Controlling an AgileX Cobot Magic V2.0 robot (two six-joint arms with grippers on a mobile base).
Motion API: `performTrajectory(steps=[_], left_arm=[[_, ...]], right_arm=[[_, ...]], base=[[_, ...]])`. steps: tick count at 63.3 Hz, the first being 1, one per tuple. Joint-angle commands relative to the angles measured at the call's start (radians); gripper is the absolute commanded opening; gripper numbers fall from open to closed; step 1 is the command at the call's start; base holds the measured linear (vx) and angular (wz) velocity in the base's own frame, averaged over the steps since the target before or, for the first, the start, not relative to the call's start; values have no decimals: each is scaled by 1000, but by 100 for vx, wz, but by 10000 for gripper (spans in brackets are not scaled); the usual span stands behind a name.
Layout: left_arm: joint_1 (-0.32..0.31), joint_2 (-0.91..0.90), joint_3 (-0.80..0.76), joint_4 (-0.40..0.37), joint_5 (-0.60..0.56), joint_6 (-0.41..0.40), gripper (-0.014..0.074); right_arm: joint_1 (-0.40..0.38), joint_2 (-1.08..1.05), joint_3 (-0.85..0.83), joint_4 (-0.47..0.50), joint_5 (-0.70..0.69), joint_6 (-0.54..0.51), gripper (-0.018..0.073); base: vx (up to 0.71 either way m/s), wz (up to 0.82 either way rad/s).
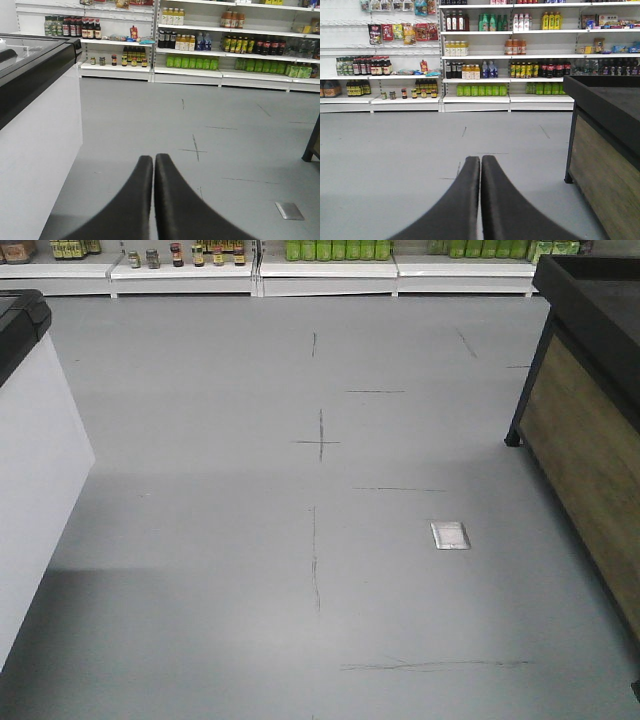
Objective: Pick three apples into basket with both arms
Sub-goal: 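Drive the base forward along the aisle toward the produce tables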
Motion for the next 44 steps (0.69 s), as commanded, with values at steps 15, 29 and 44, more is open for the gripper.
performTrajectory(steps=[15, 29, 44], left_arm=[[3, -16, 2, -6, -70, -6, -6], [3, -16, 2, -6, -70, -6, -6], [3, -16, 2, -6, -70, -6, -6]], right_arm=[[-5, -14, 14, -14, -76, -1, -7], [-5, -14, 14, -14, -76, -1, -7], [-5, -14, 14, -14, -76, -1, -7]], base=[[0, 0], [0, 0], [0, 0]])
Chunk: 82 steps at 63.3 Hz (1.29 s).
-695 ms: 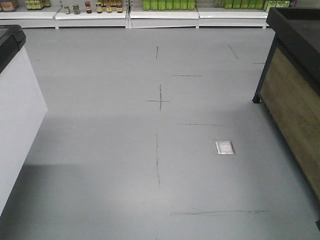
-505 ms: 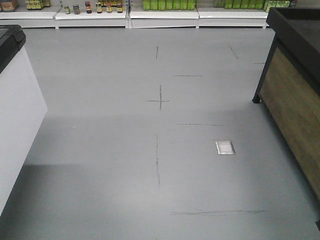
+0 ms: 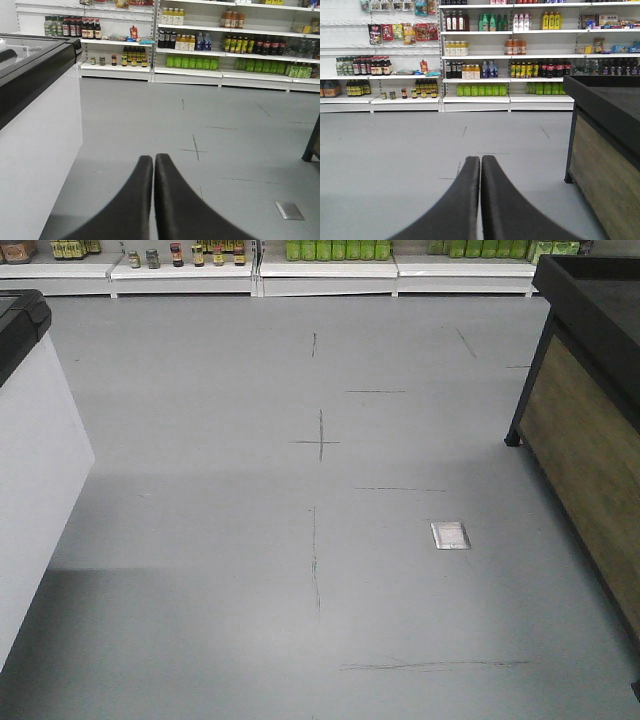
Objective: Pick three apples into basket with both arms
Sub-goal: 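Drive the base forward along the aisle toward the produce tables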
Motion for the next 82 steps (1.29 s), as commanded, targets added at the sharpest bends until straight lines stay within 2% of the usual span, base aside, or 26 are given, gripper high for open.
performTrajectory(steps=[1, 82], left_arm=[[3, -16, 2, -6, -70, -6, -6], [3, -16, 2, -6, -70, -6, -6]], right_arm=[[-5, -14, 14, -14, -76, -1, -7], [-5, -14, 14, -14, -77, -1, -7]], base=[[0, 0], [0, 1]])
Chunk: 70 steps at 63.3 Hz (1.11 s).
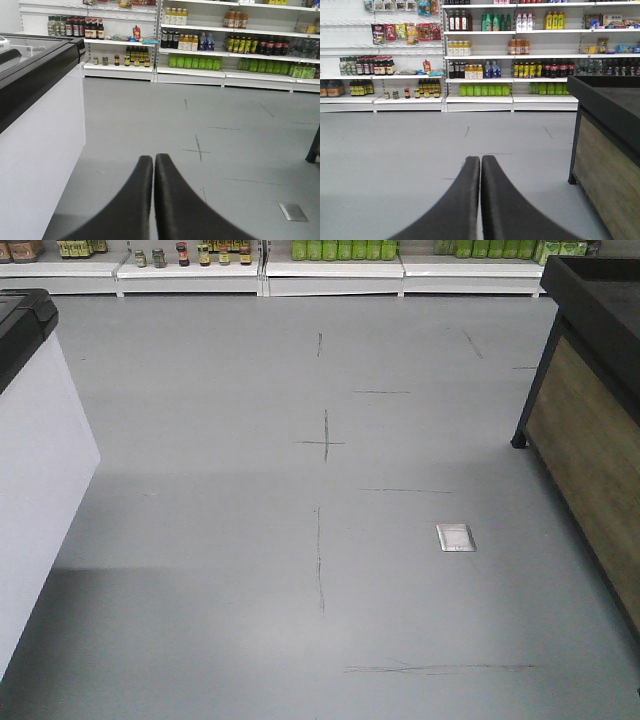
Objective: Pick three apples into basket with both arms
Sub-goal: 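Drive the base forward along the aisle toward the produce tables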
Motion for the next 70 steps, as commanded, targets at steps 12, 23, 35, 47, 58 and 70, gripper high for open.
performTrajectory(steps=[12, 23, 35, 47, 58, 70], left_arm=[[3, -16, 2, -6, -70, -6, -6], [3, -16, 2, -6, -70, -6, -6], [3, -16, 2, -6, -70, -6, -6], [3, -16, 2, -6, -70, -6, -6], [3, -16, 2, -6, -70, -6, -6], [3, -16, 2, -6, -70, -6, -6]], right_arm=[[-5, -14, 14, -14, -77, -1, -7], [-5, -14, 14, -14, -77, -1, -7], [-5, -14, 14, -14, -76, -1, -7], [-5, -14, 14, -14, -76, -1, -7], [-5, -14, 14, -14, -76, -1, -7], [-5, -14, 14, -14, -76, -1, -7]], base=[[4, 1], [9, -2], [12, -5], [12, -1], [12, 10], [14, 8]])
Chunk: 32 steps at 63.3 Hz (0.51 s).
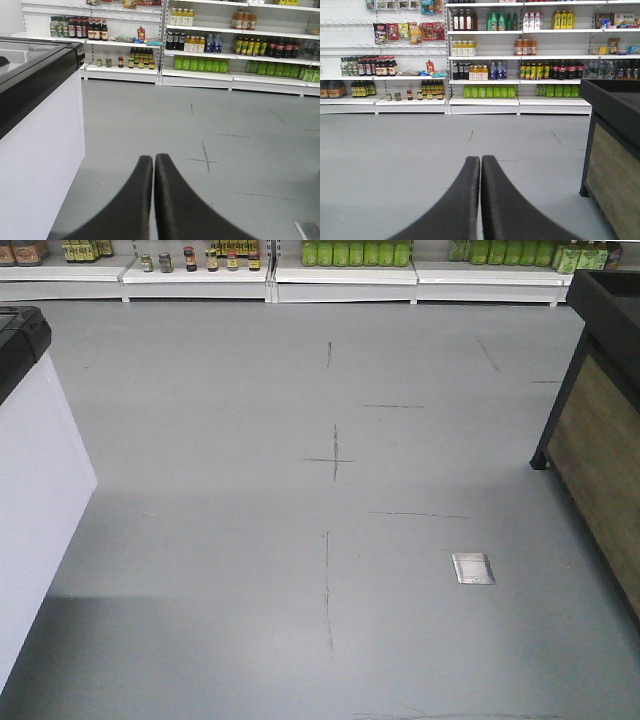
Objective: Pick three apples into basket with both arms
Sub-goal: 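Drive the base forward along the aisle toward the produce tables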
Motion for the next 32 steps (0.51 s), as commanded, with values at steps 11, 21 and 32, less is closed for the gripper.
performTrajectory(steps=[11, 21, 32], left_arm=[[3, -16, 2, -6, -70, -6, -6], [3, -16, 2, -6, -70, -6, -6], [3, -16, 2, -6, -70, -6, -6]], right_arm=[[-5, -14, 14, -14, -76, -1, -7], [-5, -14, 14, -14, -76, -1, -7], [-5, -14, 14, -14, -78, -1, -7]], base=[[17, 1], [20, -4], [21, -6]])
